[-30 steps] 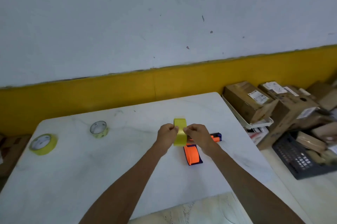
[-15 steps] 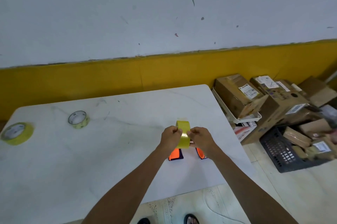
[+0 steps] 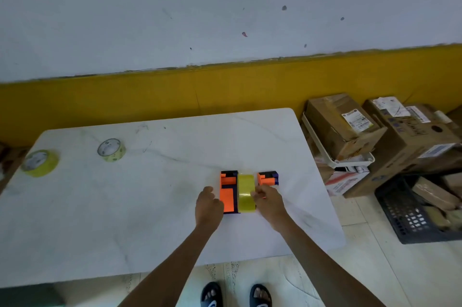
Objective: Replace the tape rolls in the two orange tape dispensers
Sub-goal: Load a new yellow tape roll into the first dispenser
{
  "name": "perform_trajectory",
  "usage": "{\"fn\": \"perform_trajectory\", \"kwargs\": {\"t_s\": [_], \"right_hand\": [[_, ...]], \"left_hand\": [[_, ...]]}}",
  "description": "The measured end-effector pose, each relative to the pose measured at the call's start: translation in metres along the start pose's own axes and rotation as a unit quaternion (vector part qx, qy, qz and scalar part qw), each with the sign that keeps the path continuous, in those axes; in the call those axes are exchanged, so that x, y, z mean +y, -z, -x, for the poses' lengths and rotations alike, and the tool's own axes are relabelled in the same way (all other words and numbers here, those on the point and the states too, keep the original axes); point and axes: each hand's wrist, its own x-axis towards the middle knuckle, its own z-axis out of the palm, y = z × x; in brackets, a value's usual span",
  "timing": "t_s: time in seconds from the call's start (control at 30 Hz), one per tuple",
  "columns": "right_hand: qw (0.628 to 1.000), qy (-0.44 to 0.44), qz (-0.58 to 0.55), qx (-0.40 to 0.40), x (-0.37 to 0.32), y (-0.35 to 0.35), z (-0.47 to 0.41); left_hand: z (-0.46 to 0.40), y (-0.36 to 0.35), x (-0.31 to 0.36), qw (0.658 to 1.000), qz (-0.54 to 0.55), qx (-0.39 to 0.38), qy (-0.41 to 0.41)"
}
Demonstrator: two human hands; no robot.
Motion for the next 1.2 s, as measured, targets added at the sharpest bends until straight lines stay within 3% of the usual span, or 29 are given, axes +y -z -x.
{"fn": "perform_trajectory", "kwargs": {"t_s": [0.13, 0.37, 0.7, 1.2], "right_hand": [[1.000, -0.011, 0.015, 0.017, 0.006, 0.000, 0.003], [1.000, -0.012, 0.007, 0.019, 0.014, -0.004, 0.007], [0.999, 0.007, 0.005, 0.032, 0.009, -0.013, 0.006], [0.999, 0.016, 0.031, 0.027, -0.011, -0.038, -0.001]], "left_hand": [[-0.004, -0.007, -0.009, 0.993, 0.060, -0.061, 0.079], [-0.017, -0.003, -0.004, 0.984, 0.120, -0.062, 0.117], [-0.050, 0.011, 0.023, 0.984, 0.133, -0.077, 0.094], [-0.063, -0.001, 0.000, 0.978, 0.150, -0.109, 0.101]]}}
